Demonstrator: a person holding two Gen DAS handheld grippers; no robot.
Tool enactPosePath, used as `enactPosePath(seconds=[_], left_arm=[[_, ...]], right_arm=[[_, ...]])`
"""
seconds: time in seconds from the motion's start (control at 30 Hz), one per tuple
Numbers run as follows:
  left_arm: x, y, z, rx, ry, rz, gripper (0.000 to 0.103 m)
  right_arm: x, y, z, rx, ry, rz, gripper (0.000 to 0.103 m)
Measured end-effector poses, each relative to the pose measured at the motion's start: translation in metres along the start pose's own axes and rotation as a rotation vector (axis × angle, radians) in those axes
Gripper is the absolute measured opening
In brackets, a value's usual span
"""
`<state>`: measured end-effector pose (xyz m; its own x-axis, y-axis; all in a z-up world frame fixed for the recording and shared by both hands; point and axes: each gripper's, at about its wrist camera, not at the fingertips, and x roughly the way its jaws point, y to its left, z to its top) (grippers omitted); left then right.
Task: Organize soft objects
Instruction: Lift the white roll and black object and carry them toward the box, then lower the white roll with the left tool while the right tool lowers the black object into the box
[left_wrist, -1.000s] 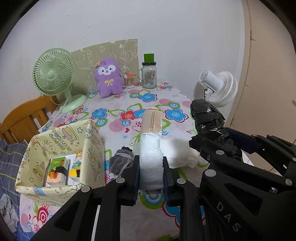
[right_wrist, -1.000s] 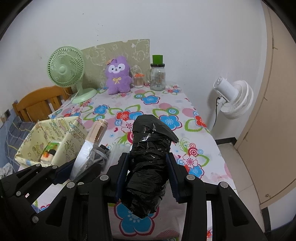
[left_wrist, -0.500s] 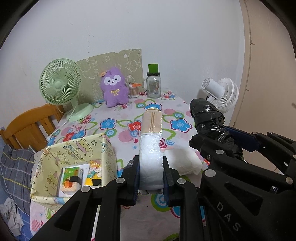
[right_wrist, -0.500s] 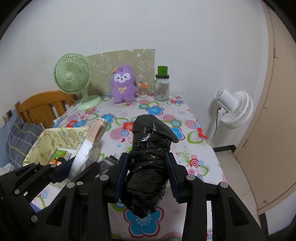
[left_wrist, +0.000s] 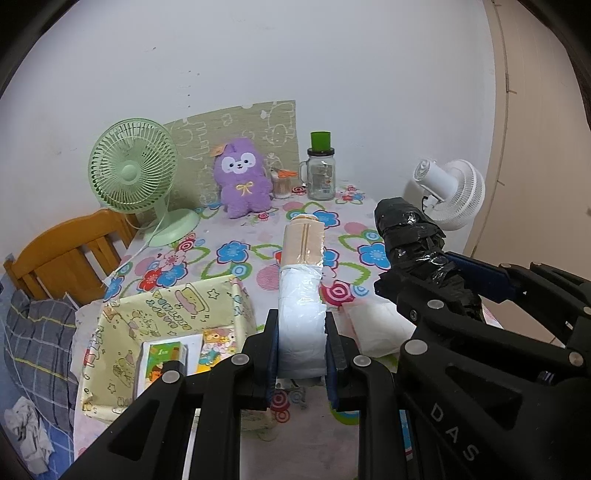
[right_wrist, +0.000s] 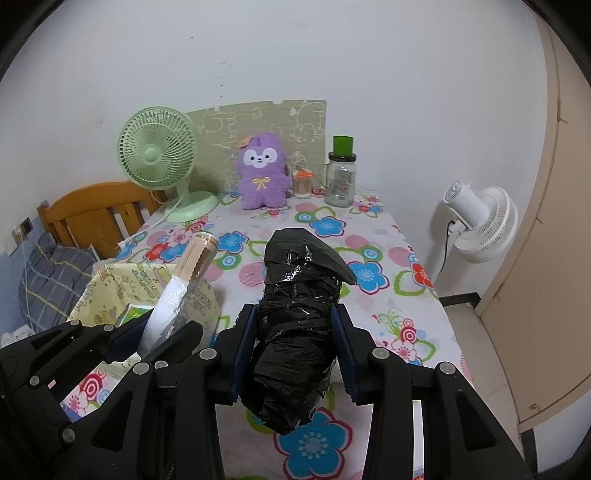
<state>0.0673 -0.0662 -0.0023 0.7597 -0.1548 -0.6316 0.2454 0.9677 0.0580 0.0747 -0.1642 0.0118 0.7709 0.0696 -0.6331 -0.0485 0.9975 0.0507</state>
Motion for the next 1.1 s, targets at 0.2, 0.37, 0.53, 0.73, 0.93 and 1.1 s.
enactPosePath(seconds=[0.2,0.37,0.53,0.73,0.93,1.1], left_arm=[[0.006,0.016,0.001,-0.012,0.011,0.013,0.019],[0.011,0.028,0.001,-0.022,0.018,0.018,0.019],[0.016,0.039,-0.001,-0.034,0.032,0.03,0.019],[0.022,0.051,-0.003,-0.048,0.048,0.045,0.02],[0.027,0.065,-0.006,-0.067,0.065,0.052,0.02],[0.033,0.077,-0.01,-0.079,0.079,0.058,0.02]], right_arm=[[0.007,0.015,0.005,-0.017,0.01,0.02,0.044],[0.013,0.025,0.008,-0.027,0.019,0.034,0.044],[0.02,0.037,0.01,-0.041,0.029,0.053,0.044],[0.03,0.049,0.013,-0.057,0.047,0.081,0.044],[0.038,0.061,0.015,-0.07,0.061,0.104,0.044],[0.046,0.074,0.014,-0.075,0.079,0.113,0.044]])
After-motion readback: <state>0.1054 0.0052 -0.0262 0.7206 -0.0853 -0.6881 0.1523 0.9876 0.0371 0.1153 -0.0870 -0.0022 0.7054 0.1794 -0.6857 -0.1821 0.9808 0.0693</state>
